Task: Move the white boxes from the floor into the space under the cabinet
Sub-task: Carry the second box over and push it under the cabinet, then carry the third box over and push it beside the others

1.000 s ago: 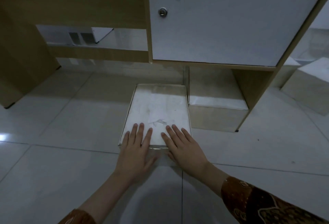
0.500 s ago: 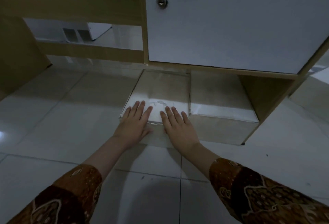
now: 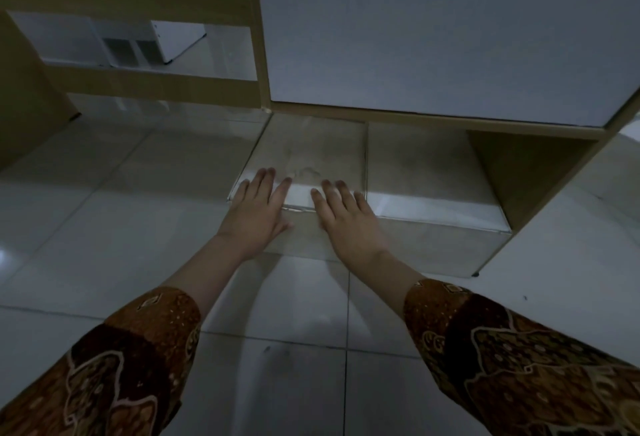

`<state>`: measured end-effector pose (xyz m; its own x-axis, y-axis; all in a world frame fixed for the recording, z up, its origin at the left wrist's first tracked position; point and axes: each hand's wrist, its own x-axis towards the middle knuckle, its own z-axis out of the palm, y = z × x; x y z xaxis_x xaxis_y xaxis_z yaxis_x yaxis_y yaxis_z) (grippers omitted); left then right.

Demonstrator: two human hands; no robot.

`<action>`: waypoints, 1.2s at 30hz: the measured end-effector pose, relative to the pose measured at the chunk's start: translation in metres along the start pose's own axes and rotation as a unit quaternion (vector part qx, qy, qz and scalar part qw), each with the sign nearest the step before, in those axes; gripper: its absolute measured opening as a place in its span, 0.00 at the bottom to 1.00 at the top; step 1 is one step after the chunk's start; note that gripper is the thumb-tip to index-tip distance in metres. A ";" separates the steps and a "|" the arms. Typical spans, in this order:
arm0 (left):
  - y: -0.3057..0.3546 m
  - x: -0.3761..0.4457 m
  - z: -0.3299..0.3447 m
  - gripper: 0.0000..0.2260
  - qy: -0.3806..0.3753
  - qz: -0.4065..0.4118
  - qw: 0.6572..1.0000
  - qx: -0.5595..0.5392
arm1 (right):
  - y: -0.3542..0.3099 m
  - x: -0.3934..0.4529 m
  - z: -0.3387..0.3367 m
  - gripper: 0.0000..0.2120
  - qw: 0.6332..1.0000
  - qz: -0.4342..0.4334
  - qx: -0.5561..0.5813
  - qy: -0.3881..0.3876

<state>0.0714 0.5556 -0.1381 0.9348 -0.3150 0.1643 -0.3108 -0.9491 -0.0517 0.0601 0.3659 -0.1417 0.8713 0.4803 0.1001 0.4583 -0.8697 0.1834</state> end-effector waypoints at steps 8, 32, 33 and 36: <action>0.041 -0.018 -0.027 0.37 -0.140 -0.099 0.985 -0.014 | 0.021 -0.056 -0.020 0.37 0.998 -0.021 0.052 -0.031; 0.385 0.023 -0.133 0.22 -0.052 0.144 0.962 -0.226 | 0.339 -0.274 -0.066 0.21 0.924 0.226 0.200 -0.236; 0.394 0.032 -0.127 0.23 -0.052 0.133 0.961 -0.235 | 0.350 -0.276 -0.058 0.21 0.920 0.244 0.208 -0.225; 0.433 0.074 -0.101 0.23 -0.058 0.096 0.959 -0.262 | 0.399 -0.274 -0.027 0.23 0.910 0.303 0.218 -0.180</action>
<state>-0.0118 0.1220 -0.0488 0.8548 -0.5111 0.0901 -0.4952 -0.7514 0.4360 -0.0002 -0.1094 -0.0691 0.9525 -0.1032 -0.2866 -0.1680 -0.9628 -0.2116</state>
